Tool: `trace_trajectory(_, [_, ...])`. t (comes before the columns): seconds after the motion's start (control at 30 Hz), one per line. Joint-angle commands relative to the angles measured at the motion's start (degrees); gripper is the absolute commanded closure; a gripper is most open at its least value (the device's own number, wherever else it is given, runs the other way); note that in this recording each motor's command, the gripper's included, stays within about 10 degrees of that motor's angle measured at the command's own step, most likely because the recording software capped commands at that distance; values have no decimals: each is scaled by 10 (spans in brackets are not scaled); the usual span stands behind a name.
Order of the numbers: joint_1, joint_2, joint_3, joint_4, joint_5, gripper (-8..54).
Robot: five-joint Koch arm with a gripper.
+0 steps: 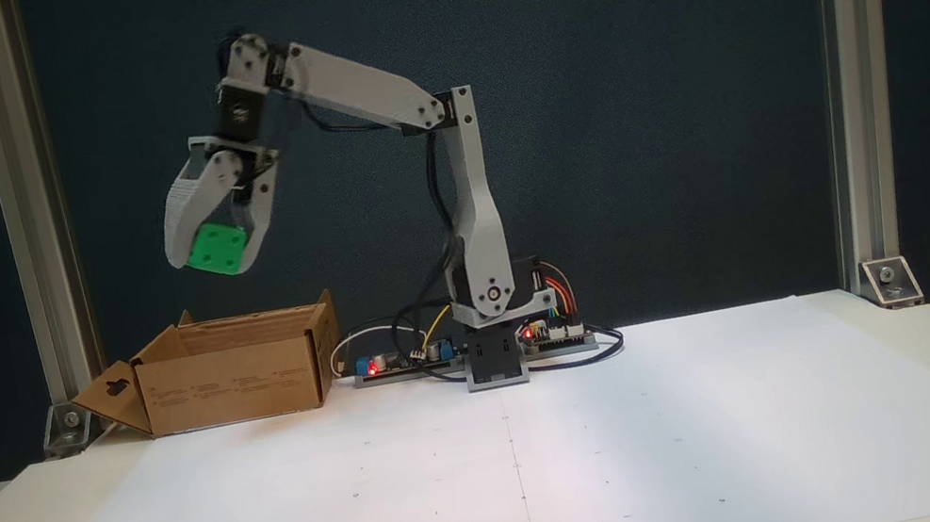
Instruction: Grasp a green dice and put it in the bin.
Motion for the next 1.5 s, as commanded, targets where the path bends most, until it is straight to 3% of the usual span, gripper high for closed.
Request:
trace_trajectory(0.0, [78,16,-33,4,-4,340])
trace_trajectory(0.33, [272,-47,7,9,-59,340])
trace_trajectory(0.77, [254,-52,216,-113,-80,340])
trace_trajectory(1.47, [264,-82,229,-309,-80,340])
